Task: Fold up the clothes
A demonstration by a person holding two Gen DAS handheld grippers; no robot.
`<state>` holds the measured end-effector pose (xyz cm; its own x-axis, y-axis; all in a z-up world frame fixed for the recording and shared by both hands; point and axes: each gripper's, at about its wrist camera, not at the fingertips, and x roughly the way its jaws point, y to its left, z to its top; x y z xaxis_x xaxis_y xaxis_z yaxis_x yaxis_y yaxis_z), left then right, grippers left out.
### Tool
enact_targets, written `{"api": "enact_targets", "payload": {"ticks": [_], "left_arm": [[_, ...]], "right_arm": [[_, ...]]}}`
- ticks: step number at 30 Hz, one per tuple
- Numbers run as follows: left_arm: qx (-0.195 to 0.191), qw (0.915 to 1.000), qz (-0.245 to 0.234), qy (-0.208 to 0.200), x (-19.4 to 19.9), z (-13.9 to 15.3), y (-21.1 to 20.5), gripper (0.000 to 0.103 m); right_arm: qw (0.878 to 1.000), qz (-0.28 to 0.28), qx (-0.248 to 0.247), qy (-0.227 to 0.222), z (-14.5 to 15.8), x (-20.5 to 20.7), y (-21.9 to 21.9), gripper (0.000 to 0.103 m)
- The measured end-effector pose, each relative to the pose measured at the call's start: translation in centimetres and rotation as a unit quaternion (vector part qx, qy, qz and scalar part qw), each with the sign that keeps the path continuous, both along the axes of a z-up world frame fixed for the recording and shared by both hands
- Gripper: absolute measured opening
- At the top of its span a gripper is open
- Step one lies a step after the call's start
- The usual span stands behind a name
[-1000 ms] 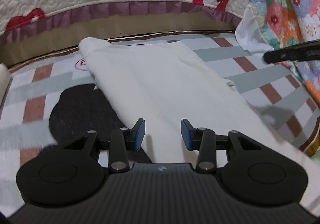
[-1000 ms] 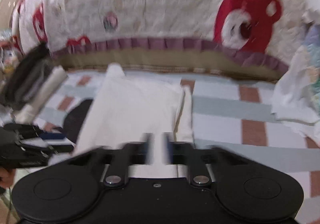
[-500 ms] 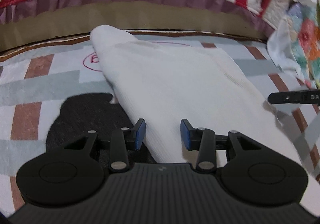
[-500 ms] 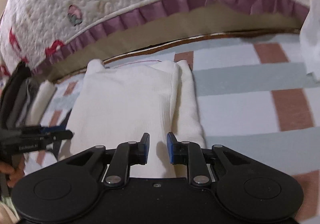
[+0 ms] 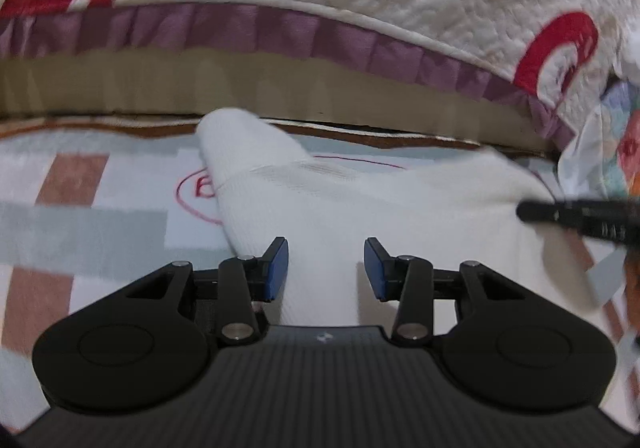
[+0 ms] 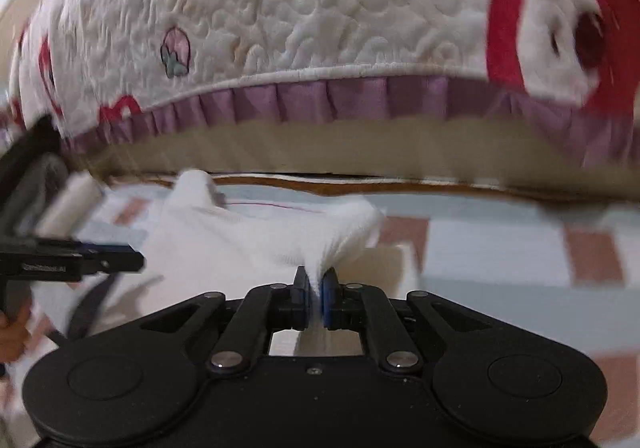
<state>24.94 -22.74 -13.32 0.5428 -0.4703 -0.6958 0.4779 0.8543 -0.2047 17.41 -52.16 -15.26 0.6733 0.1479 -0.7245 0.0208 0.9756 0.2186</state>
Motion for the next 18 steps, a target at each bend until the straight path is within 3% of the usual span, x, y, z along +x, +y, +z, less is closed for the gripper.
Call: {"api": "enact_targets", "payload": {"ticks": [2, 4, 6, 7, 8, 12, 18], "left_arm": [[0.030, 0.9995, -0.012, -0.002, 0.2, -0.9, -1.1, 0.041], [0.067, 0.9976, -0.012, -0.012, 0.2, -1.8, -2.1, 0.041], [0.082, 0.9963, -0.014, -0.023, 0.0, -2.0, -2.5, 0.042], [0.087, 0.9957, -0.015, -0.027, -0.1, -2.0, -2.6, 0.043], [0.090, 0.9954, -0.014, -0.029, -0.1, -1.9, -2.6, 0.045], [0.083, 0.9963, -0.002, -0.022, -0.3, -1.3, -2.0, 0.045], [-0.003, 0.9999, 0.006, -0.015, -4.5, 1.5, -0.1, 0.045]], "right_arm": [[0.999, 0.000, -0.029, 0.016, 0.0, 0.9, -0.2, 0.009], [0.998, -0.011, -0.029, 0.045, -0.7, 1.1, -0.4, 0.020], [0.998, -0.040, -0.025, 0.037, -0.6, -0.1, -0.9, 0.021], [0.997, -0.062, -0.016, 0.031, -0.3, -1.1, -1.5, 0.025], [0.996, -0.089, -0.003, 0.029, 0.2, -2.3, -2.2, 0.035], [0.992, -0.095, 0.083, 0.015, 1.6, -9.2, -4.2, 0.035], [0.992, -0.054, 0.107, 0.046, 1.2, -18.5, -3.7, 0.035]]}}
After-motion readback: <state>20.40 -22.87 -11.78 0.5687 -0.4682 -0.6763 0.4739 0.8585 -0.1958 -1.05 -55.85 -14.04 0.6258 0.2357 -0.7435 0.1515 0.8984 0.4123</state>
